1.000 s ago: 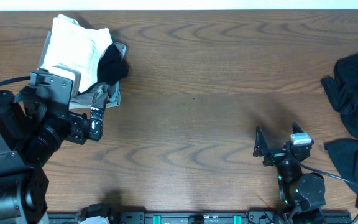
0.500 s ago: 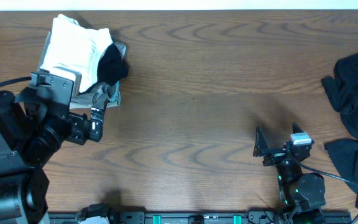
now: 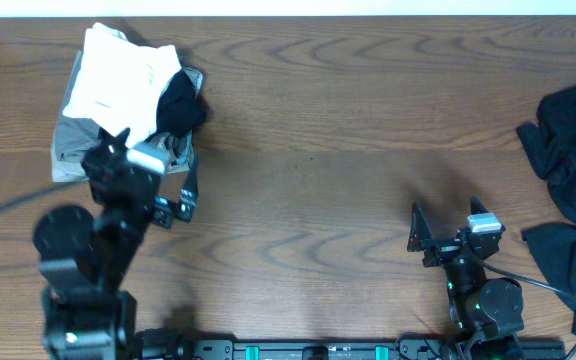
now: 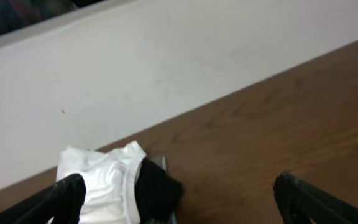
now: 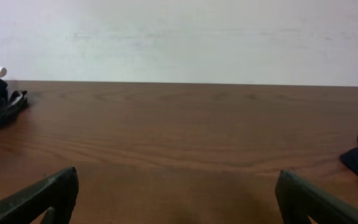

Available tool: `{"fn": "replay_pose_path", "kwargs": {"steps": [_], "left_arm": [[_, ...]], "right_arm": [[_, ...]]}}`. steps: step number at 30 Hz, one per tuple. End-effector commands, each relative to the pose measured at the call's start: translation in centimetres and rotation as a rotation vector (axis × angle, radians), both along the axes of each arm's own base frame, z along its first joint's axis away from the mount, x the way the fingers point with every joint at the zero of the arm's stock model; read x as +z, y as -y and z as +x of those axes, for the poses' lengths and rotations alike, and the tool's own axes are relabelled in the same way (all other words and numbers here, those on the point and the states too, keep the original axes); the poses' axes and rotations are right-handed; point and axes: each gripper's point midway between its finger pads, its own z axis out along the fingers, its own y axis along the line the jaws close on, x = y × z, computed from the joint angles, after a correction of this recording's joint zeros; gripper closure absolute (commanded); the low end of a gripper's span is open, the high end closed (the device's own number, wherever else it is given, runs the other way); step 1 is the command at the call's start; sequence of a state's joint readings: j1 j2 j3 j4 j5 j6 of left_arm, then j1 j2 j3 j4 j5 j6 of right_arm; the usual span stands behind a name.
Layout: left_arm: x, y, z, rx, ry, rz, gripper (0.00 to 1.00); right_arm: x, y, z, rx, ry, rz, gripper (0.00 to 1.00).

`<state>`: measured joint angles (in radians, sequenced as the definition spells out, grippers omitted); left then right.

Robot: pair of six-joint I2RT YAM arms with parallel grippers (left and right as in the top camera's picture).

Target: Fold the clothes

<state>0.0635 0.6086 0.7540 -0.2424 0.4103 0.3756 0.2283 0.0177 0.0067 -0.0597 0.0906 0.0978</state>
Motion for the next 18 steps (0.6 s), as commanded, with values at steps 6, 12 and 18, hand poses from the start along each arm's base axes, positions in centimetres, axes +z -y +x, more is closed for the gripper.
{"fn": "replay_pose_path", "kwargs": {"steps": [6, 12, 18], "left_arm": [[-3.3, -0.5, -3.1, 0.042, 0.164, 0.028, 0.02], [-3.9, -1.5, -4.5, 0.106, 0.241, 0.035, 0.02], [-5.6, -1.9, -4.7, 0.132, 0.285, 0.050, 0.02]], "right_arm": [[-0.1, 0.5, 0.1, -0.024, -0.001, -0.010, 0.01], [-0.1, 0.5, 0.1, -0.024, -0.001, -0.010, 0.01], [-0.1, 0.5, 0.1, -0.024, -0.001, -0.010, 0.01]]}}
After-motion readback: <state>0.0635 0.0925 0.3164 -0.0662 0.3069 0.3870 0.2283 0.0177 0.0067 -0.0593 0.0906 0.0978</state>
